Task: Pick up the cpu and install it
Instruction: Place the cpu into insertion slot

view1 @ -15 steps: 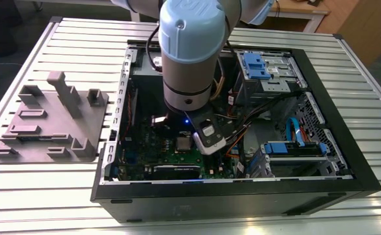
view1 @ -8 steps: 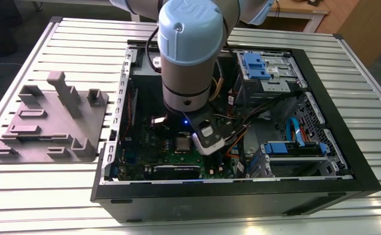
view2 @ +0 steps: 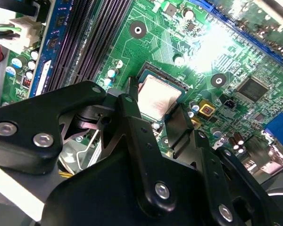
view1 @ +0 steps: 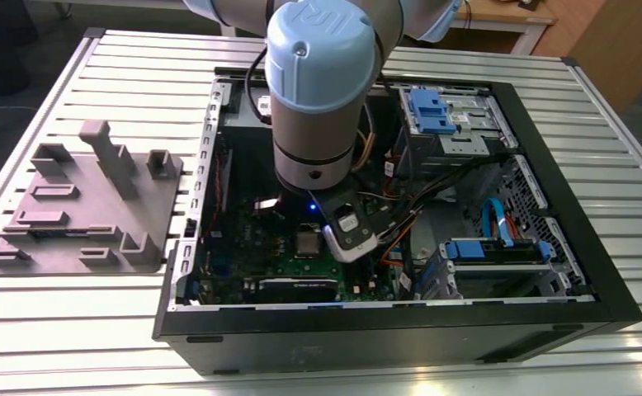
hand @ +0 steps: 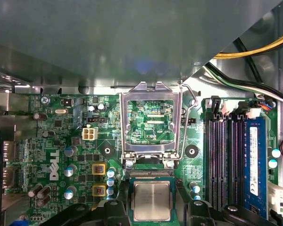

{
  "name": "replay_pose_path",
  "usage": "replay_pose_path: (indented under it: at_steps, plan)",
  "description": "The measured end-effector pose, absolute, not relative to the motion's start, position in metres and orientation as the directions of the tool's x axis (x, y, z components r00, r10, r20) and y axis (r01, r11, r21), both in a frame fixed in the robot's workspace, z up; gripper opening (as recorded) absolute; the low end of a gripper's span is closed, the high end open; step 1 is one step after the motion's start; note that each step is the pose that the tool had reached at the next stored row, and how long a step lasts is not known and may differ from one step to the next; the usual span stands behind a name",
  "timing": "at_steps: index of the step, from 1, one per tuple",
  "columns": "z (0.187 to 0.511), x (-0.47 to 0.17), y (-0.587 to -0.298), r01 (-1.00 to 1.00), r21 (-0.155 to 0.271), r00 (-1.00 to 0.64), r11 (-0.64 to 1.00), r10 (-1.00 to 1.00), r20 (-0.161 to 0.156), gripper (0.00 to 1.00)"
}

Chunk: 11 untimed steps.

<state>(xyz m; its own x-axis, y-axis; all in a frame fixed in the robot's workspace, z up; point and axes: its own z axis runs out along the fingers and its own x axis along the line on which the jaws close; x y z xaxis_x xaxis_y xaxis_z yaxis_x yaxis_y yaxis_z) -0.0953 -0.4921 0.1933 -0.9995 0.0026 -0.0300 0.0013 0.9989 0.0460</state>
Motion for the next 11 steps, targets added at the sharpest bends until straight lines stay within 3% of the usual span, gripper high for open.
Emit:
replay_pose_path:
  at_steps: [11]
  plan:
    - [0.1917,-0.0955,-0.4921,0.001,0.046,-1.0,0.999,0.003,-0.03,0.47]
